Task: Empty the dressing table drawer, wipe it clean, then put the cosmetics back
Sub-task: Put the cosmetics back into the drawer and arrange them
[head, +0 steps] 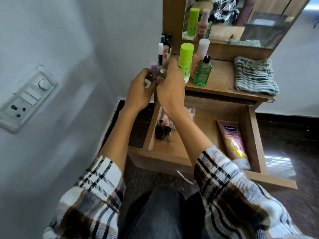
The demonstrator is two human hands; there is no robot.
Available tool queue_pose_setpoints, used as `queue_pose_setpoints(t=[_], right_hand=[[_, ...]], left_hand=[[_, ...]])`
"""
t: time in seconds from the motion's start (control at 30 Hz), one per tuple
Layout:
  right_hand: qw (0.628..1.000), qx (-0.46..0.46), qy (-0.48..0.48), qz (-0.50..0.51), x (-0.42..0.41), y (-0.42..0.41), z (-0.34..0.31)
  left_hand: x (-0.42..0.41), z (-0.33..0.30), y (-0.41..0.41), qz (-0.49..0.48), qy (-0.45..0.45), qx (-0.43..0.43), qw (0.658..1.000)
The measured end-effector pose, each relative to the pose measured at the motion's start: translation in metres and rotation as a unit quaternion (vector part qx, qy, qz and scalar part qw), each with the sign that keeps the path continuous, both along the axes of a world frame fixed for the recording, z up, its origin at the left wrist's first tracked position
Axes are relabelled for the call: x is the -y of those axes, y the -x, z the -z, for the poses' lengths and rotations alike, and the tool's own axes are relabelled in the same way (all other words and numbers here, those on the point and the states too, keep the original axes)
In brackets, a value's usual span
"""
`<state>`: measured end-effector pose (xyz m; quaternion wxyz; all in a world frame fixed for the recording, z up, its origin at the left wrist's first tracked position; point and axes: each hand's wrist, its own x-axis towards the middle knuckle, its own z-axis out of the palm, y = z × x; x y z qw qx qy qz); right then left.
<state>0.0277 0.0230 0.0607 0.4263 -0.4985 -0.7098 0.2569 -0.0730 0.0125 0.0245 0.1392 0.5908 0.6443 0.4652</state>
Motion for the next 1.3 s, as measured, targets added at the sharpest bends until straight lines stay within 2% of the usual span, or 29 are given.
queue_pose_setpoints(t=[0.1, 0.3, 0.47, 0.67, 0.87, 1.3], right_hand=[[0.999, -0.027, 0.032, -0.018, 0.022, -0.019, 0.009], [0.993, -0.083, 0.080, -0.023, 0.054, -0.063, 0.029], [0.986, -0.078, 0.143, -0.031, 0.069, -0.089, 0.048], [0.969, 0.033, 0.243, -0.036, 0.068, -0.092, 0.067], [0.949, 0.080, 0.299, -0.050, 0.065, -0.086, 0.076], [0.919, 0.104, 0.378, -0.043, 0.049, -0.069, 0.087]], left_hand=[[0.028, 0.004, -0.010, 0.005, 0.033, -0.025, 0.999], [0.079, 0.019, -0.021, 0.013, 0.161, -0.068, 0.985], [0.092, 0.025, -0.025, 0.014, 0.230, -0.128, 0.965], [0.088, 0.010, -0.036, 0.010, 0.226, -0.210, 0.951], [0.085, 0.011, -0.042, 0.012, 0.295, -0.284, 0.912], [0.079, 0.034, -0.047, -0.016, 0.271, -0.362, 0.892]])
